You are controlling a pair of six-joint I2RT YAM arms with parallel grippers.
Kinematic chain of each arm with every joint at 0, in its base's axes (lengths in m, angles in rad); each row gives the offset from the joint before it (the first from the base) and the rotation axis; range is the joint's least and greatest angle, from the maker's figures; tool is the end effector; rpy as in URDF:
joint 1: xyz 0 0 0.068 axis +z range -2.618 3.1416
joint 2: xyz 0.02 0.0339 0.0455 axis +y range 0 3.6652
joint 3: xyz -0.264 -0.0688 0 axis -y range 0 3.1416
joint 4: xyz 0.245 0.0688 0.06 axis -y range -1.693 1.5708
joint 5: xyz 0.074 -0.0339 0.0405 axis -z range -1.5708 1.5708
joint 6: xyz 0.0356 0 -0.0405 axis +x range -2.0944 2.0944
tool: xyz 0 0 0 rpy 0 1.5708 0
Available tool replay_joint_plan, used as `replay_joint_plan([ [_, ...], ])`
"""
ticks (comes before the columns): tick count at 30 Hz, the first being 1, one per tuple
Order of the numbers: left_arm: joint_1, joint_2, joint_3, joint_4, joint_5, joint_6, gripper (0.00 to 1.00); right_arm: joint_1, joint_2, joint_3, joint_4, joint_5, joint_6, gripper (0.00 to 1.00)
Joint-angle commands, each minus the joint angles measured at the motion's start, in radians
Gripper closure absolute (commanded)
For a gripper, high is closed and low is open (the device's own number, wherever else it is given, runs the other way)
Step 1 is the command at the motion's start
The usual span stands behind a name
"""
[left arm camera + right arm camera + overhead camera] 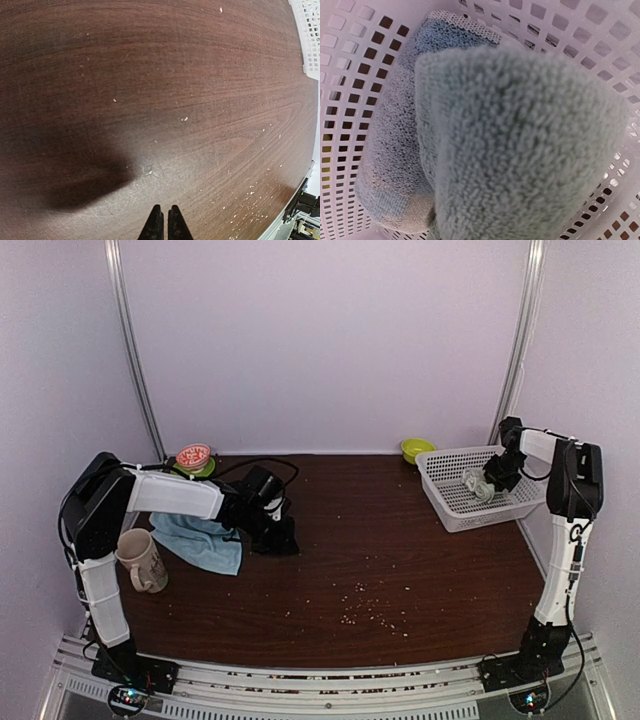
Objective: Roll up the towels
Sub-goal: Place the towel in the bin.
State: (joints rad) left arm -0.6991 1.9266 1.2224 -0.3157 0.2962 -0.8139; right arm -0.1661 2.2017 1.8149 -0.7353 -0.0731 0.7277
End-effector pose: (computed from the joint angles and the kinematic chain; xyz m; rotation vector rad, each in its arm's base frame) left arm 0.2950 -0.2616 0.1560 -0.0430 2.8187 -0.8520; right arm 0.4667 -0.0756 0.1912 1.1542 2.4609 0.2674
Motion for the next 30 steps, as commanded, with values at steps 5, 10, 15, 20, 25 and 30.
replay_joint_plan([
  [5, 0.01, 0.009, 0.019, 0.024, 0.027, 0.003, 0.96, -0.01, 0.017, 0.035, -0.07, 0.028, -0.025, 0.49],
  [10, 0.01, 0.005, 0.004, 0.033, 0.034, -0.003, 0.96, -0.01, 0.004, 0.034, -0.078, 0.025, -0.029, 0.35],
  [15, 0.01, 0.001, 0.004, 0.034, 0.034, -0.004, 0.96, -0.01, -0.018, 0.032, -0.086, 0.035, -0.032, 0.28],
  [20, 0.01, 0.002, 0.001, 0.039, 0.038, -0.009, 0.96, -0.02, -0.048, 0.025, -0.098, 0.053, -0.03, 0.27],
  [25, 0.01, 0.004, -0.001, 0.043, 0.043, -0.009, 0.96, -0.038, -0.074, 0.004, -0.095, 0.068, -0.025, 0.27],
  [30, 0.01, 0.006, -0.003, 0.046, 0.045, -0.009, 0.96, -0.053, -0.104, -0.033, -0.06, 0.064, -0.008, 0.27],
])
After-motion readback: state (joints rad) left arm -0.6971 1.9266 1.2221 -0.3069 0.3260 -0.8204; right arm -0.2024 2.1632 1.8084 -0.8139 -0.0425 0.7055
